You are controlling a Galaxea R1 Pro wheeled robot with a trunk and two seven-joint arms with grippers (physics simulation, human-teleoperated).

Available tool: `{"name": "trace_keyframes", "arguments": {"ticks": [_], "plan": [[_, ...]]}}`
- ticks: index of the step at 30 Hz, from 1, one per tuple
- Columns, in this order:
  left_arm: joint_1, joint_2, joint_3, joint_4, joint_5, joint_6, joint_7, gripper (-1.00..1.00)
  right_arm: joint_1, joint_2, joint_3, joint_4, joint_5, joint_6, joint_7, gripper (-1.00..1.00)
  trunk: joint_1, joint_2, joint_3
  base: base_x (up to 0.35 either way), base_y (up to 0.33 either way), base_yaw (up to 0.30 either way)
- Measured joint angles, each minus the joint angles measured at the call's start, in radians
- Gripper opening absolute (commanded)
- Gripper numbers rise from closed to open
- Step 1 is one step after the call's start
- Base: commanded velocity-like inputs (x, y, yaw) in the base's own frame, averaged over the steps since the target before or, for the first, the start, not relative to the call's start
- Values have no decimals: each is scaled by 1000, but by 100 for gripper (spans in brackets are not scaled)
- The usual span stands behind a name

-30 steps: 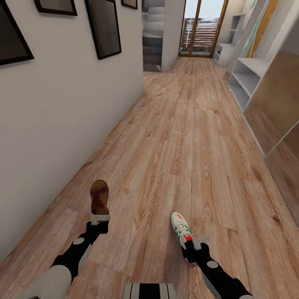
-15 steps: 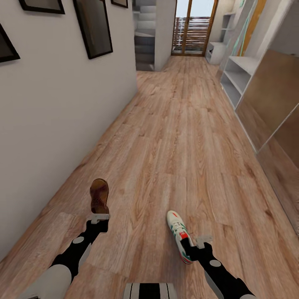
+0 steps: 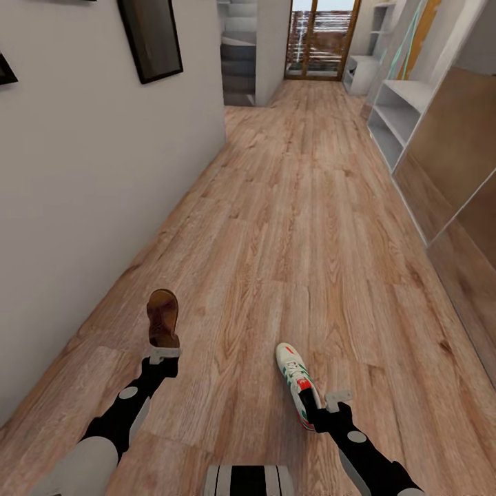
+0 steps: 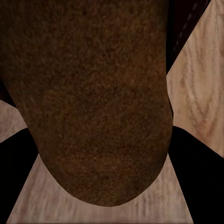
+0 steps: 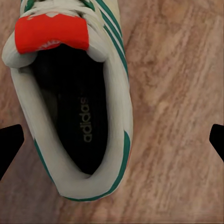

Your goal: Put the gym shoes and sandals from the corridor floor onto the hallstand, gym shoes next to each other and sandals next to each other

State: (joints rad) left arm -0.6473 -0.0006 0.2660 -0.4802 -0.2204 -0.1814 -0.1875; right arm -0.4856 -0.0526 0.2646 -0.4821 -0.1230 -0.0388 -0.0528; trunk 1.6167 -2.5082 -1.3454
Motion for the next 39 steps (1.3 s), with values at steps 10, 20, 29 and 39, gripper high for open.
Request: {"name": "trace_keyframes", "arguments": {"ticks": [10, 20, 29, 39], "plan": [[2, 0, 0, 1, 0, 0, 0, -100, 0, -1, 0, -1, 0, 0, 0, 100, 2, -1, -15, 0, 0, 0], [2, -1, 0, 1, 0, 0, 0, -100, 0, -1, 0, -2, 0, 0, 0, 100, 6, -3, -54, 0, 0, 0], [2, -6, 0, 3, 0, 0, 0, -100, 0, -1, 0, -2, 0, 0, 0, 100, 10, -5, -85, 0, 0, 0], [4, -8, -1, 3, 0, 0, -2, -100, 0, -1, 0, -2, 0, 1, 0, 100, 10, -5, -85, 17, 5, 0]]}}
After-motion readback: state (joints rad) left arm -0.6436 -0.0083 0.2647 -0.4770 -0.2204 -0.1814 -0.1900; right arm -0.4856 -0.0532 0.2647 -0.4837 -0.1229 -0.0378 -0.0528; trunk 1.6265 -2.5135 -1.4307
